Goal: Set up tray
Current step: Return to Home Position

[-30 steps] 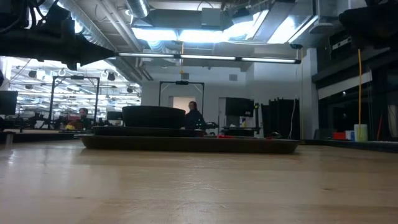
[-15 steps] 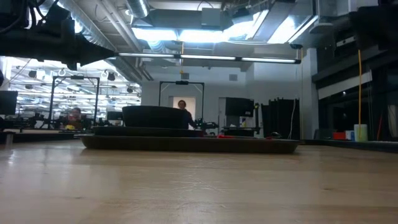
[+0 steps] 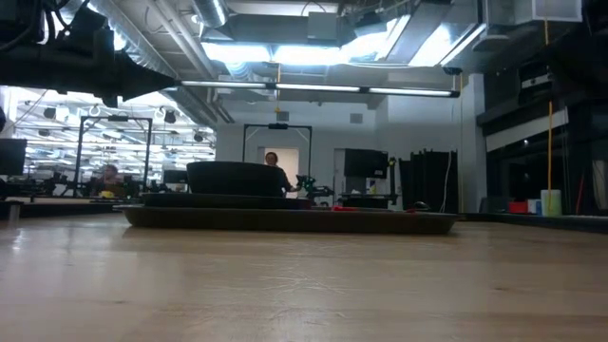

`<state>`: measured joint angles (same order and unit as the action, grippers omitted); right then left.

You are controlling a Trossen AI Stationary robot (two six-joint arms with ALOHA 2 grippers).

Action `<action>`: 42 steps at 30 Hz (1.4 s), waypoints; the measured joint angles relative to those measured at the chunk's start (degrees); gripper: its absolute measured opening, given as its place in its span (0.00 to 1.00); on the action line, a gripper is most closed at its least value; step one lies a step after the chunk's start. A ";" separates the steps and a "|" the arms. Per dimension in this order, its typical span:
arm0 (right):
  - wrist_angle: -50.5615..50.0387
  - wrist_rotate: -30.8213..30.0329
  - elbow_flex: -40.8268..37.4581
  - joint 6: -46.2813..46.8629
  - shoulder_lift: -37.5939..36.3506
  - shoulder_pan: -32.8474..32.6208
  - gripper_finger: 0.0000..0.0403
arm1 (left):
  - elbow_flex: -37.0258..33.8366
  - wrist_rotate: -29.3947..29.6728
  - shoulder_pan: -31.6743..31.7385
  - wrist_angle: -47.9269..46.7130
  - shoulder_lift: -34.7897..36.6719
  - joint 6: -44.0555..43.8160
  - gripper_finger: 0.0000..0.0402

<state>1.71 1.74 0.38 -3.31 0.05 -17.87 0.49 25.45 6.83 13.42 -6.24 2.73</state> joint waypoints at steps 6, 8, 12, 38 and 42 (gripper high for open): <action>-0.35 -0.08 0.00 1.30 0.03 0.00 0.11 | 0.00 0.00 0.00 -0.01 0.00 0.01 0.01; -0.29 -0.10 0.00 1.53 0.62 0.00 0.11 | 0.00 0.00 0.00 -0.02 0.00 0.01 0.01; -0.25 -0.11 0.00 1.49 1.37 0.00 0.11 | 0.00 0.00 0.00 -0.03 0.00 0.01 0.01; -0.27 -0.13 0.00 1.55 1.42 0.00 0.11 | 0.00 0.00 0.00 -0.08 0.00 0.01 0.01; -0.28 -0.13 0.00 1.59 1.42 0.00 0.11 | 0.00 0.00 0.00 -0.08 0.00 0.01 0.01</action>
<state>1.43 1.61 0.38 -1.72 1.48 -17.87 0.49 25.45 6.83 13.34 -6.24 2.74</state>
